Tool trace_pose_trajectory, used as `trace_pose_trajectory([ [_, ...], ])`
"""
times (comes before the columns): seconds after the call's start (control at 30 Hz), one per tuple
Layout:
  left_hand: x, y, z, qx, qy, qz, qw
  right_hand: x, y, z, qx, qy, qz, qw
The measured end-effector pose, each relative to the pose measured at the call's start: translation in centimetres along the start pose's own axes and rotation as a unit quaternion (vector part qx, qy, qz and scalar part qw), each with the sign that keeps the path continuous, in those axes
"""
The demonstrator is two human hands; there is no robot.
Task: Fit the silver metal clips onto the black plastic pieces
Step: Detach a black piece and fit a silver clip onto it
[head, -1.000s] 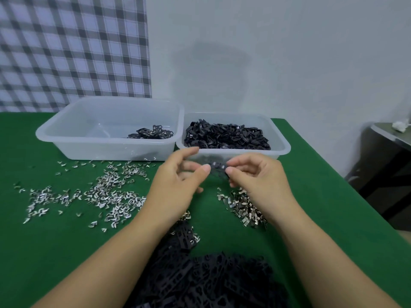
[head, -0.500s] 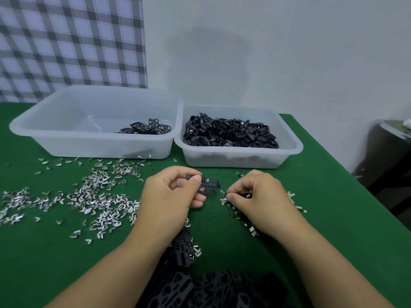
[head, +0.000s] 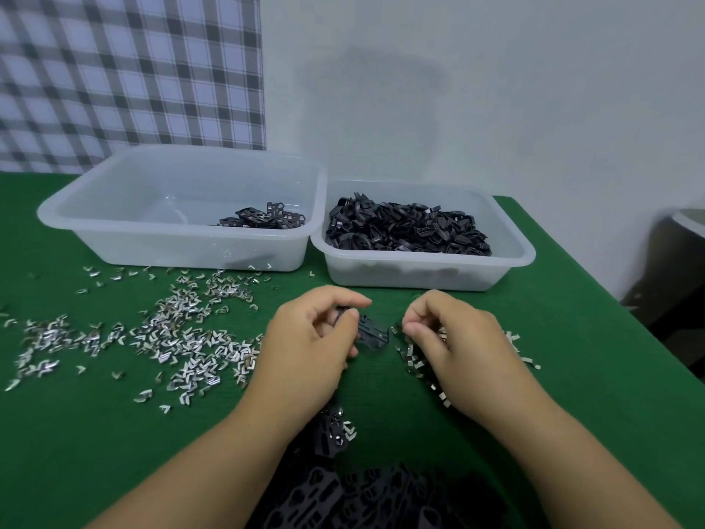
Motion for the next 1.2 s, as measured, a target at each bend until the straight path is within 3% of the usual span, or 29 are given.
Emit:
trace_pose_trajectory([
  [0.33,-0.9,0.3,-0.8,0.057,-0.067,-0.022,0.996,1.2,0.7,1.0,-0.084,-0.046,0.068,0.993],
  [0.7,-0.8,0.1,-0.6,0.052,0.022,0.005,0.998,1.8,0.9,0.7,-0.094,-0.091,0.113,0.985],
  [0.93,0.1,0.0,-0.5,0.026,0.129,0.057,0.99,1.3,1.2,2.1,-0.201,-0.079,0.128,0.968],
  [1.2,0.2,0.1,-0.6,0.008,0.172,0.085,0.981,1.6,1.4,1.8,-0.233,-0.033,0.151,0.96],
])
Point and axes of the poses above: each hand's wrist, its own y-axis away from the middle knuckle, its own z-axis out of the back of the hand, x = y × z, the point moved 6 cm from there along -y, towards the middle knuckle, and after that the axes turned 7 degrees about -z, right-handed, at the moved point
